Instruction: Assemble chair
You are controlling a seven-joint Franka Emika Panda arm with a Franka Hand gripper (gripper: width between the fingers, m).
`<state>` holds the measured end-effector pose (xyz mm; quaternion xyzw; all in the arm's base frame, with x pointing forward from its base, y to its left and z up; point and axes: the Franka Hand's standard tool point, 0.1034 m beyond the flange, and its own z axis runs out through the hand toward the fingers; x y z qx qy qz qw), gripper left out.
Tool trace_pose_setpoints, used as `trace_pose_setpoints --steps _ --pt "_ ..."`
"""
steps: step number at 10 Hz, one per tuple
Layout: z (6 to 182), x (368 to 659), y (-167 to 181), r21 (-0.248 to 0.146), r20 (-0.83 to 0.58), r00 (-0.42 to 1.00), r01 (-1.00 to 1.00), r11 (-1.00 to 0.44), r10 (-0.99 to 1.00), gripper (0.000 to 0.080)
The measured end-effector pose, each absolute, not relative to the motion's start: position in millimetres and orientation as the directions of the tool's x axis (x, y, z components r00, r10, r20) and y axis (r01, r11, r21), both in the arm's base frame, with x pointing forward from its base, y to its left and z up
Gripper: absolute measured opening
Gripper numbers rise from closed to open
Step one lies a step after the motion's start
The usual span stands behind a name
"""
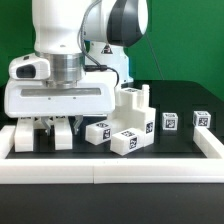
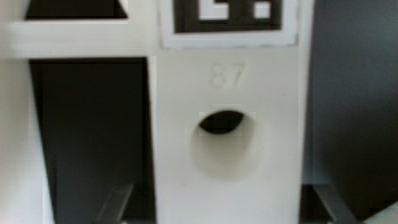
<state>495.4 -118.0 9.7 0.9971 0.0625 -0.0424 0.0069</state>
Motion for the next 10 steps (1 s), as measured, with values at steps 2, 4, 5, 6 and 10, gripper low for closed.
trace_pose_setpoints --steps 2,4,5,6,10 --pt "20.3 497 -118 0.001 -0.081 0.99 0.115 -0.993 0.115 0.0288" --pt "34.5 497 -118 -0.01 -0.072 0.992 0.101 -0.995 0.102 0.0288" --pt "39.2 497 -120 -0.009 -0.065 0.993 0.096 -0.995 0.096 0.0288" --pt "44.3 497 -121 -0.012 -0.061 0.994 0.092 -0.996 0.092 0.0288" --pt "76.1 506 -116 -0.037 -0.037 0.998 0.052 -0.998 0.053 0.0288"
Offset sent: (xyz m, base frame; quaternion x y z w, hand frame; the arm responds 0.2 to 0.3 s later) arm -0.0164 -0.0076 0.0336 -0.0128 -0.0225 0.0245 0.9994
